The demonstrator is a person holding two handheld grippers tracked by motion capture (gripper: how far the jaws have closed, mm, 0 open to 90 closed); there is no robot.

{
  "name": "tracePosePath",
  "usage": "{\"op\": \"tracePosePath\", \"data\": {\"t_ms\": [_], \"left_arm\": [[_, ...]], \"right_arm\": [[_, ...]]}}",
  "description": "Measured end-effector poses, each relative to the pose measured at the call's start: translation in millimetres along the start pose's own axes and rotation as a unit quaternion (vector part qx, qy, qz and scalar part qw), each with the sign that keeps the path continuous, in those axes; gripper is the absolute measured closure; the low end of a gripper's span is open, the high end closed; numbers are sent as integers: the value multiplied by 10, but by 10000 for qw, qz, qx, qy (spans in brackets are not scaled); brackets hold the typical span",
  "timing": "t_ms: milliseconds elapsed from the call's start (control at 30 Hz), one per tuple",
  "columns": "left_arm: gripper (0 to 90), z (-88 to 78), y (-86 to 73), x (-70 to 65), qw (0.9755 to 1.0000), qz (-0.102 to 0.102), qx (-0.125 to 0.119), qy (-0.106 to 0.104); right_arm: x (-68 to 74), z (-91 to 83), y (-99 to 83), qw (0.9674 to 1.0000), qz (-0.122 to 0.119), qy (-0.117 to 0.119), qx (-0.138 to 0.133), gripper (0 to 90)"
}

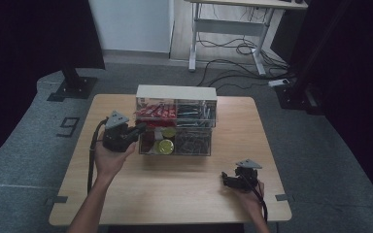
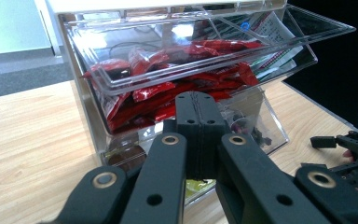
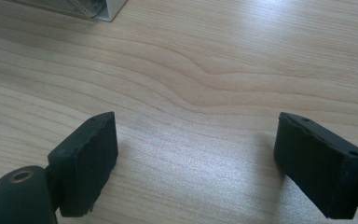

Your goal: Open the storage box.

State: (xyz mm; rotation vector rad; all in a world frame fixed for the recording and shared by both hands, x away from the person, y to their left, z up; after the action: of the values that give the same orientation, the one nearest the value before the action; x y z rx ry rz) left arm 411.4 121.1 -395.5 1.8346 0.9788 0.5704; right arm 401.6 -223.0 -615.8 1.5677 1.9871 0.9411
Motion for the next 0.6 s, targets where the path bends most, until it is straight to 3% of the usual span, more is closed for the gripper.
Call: {"op": "tracePosePath", "data": {"t_ms": [600], "left_arm": [[900, 130, 46, 70, 9998, -174, 84, -56]], "right_arm": [[2, -2, -2, 10000, 28, 1, 2, 136]]}}
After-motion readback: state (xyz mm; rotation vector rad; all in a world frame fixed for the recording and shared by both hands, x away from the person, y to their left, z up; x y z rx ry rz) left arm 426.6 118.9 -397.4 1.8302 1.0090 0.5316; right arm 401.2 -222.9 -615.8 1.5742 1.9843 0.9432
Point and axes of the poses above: each handheld gripper's, and its own axes: z roughly forward along the jaws, y roughly out of its top, x roughly to its left, the point moved 9 cm from there along z, roughly forward along the jaws, and after that the axes turned 5 degrees about z, right-handed, at the moved point
